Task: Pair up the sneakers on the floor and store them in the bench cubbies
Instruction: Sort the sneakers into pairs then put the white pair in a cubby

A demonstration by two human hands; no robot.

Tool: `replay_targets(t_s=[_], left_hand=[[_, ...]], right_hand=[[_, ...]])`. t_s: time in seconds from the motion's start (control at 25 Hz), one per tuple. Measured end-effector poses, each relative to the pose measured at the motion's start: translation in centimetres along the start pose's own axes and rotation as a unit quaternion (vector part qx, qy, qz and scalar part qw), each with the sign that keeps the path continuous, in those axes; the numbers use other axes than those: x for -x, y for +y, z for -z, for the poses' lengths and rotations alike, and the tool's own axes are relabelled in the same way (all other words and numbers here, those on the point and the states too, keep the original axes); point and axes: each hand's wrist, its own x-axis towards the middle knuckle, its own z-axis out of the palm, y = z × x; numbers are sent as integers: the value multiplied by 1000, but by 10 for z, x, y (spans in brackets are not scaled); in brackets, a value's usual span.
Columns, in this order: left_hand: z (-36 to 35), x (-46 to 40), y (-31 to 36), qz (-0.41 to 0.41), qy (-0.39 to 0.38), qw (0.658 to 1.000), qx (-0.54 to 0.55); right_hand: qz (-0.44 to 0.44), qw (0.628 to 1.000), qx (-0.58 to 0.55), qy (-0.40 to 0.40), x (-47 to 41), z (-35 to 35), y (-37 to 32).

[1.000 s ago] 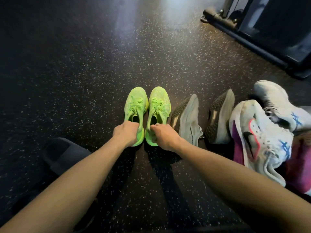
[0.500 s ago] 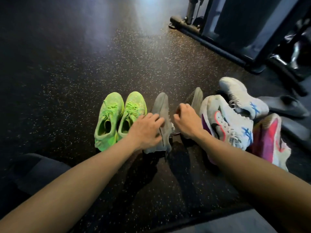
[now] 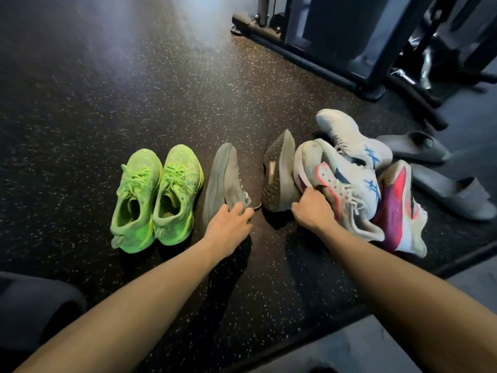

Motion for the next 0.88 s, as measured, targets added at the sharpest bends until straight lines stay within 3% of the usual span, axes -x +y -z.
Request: replay_targets(t_s=[0.24, 0.36, 0.44, 0.52, 0.6, 0.76, 0.88], left_hand=[[-7, -2, -3, 27, 32, 999, 5], [-7, 0, -8, 58, 37, 998, 10], [-5, 2, -14, 81, 56, 995, 18], [-4, 5, -21, 97, 69, 992, 41], [-7, 7, -30, 113, 88, 987, 67], [-9, 11, -37, 138, 106, 977, 125], [-6, 19, -35, 159, 146, 959, 185]], right_hand=[[-35, 998, -15, -51, -17, -4, 25], [-45, 992, -16, -116, -25, -8, 19], [-50, 983, -101, -144, -31, -17, 17], [-34, 964, -224, -139, -28, -24, 13], [-6, 955, -273, -118, -23, -29, 7], [67, 967, -244, -39, -17, -21, -3], [62, 982, -177, -7, -9, -6, -10]])
